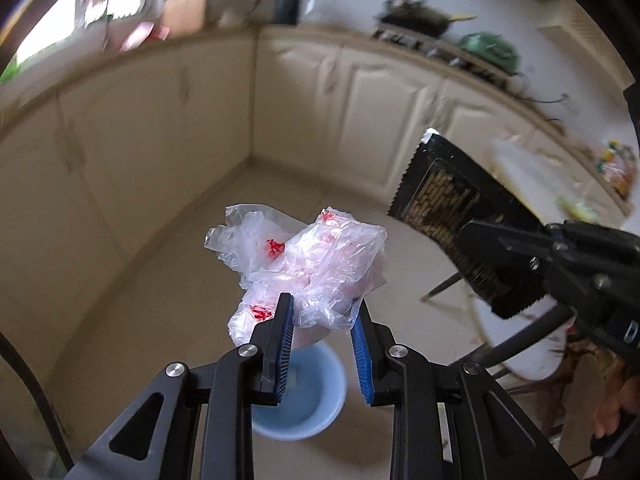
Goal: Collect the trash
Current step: 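Carry bag and black packet over the blue bin and open both tools, then move both tools back toward the table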
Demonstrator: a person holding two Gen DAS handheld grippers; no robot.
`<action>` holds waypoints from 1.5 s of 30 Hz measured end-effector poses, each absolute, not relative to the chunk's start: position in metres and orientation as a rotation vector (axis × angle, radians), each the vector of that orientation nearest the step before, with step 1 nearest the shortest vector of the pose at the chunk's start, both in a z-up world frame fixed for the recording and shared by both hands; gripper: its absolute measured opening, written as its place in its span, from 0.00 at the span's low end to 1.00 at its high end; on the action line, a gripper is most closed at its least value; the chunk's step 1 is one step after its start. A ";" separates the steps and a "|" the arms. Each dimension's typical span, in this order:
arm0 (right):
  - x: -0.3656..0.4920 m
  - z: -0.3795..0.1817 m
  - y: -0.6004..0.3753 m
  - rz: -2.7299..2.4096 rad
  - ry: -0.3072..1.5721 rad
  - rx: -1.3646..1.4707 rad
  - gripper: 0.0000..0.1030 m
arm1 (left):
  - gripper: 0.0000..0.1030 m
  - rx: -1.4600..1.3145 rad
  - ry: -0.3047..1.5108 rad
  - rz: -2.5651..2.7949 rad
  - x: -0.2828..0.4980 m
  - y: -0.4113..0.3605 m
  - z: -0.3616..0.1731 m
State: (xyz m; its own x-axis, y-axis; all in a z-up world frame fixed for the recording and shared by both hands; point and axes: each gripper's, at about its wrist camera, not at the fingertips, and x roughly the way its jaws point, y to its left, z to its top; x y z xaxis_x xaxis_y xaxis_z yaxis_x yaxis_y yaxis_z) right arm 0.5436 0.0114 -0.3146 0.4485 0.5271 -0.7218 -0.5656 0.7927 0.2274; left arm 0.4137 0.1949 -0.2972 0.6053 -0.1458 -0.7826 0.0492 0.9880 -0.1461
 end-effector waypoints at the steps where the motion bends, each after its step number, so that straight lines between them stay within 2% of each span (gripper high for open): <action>1: 0.548 -0.334 0.025 0.688 0.908 -0.058 0.05 | 0.23 -0.129 0.939 -0.108 0.416 0.203 -0.313; 12: 0.598 -0.542 0.083 0.665 1.303 -0.105 0.05 | 0.24 -0.310 1.324 -0.064 0.465 0.274 -0.524; 16: 0.606 -0.605 0.085 0.657 1.408 -0.078 0.05 | 0.25 -0.296 1.407 -0.049 0.483 0.286 -0.568; 22: 0.618 -0.649 0.086 0.671 1.480 -0.052 0.11 | 0.38 -0.319 1.479 -0.007 0.520 0.296 -0.598; 28: 0.621 -0.651 0.089 0.684 1.452 -0.028 0.25 | 0.44 -0.338 1.490 0.010 0.538 0.302 -0.591; 30: 0.619 -0.643 0.090 0.684 1.426 -0.042 0.26 | 0.44 -0.349 1.464 0.029 0.532 0.297 -0.574; 34: 0.612 -0.616 0.096 0.699 1.380 -0.061 0.35 | 0.47 -0.371 1.388 0.054 0.504 0.284 -0.531; 38: 0.600 -0.578 0.097 0.704 1.312 -0.075 0.37 | 0.49 -0.353 1.312 0.103 0.482 0.293 -0.483; 40: 0.592 -0.554 0.098 0.696 1.266 -0.100 0.43 | 0.49 -0.359 1.260 0.126 0.475 0.296 -0.455; 43: 0.575 -0.514 0.096 0.697 1.193 -0.114 0.44 | 0.55 -0.348 1.183 0.158 0.454 0.305 -0.410; 44: 0.572 -0.501 0.098 0.688 1.169 -0.122 0.47 | 0.56 -0.338 1.154 0.176 0.445 0.307 -0.393; 45: 0.566 -0.486 0.095 0.682 1.143 -0.123 0.55 | 0.56 -0.324 1.125 0.187 0.438 0.305 -0.378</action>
State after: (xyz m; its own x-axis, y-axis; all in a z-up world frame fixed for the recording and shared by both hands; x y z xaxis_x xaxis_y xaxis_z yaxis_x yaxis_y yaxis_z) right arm 0.5657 0.0947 -0.4862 0.2389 0.4358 -0.8678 -0.5568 0.7936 0.2452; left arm 0.4382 0.3052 -0.3775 0.4225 -0.0155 -0.9062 -0.3086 0.9377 -0.1599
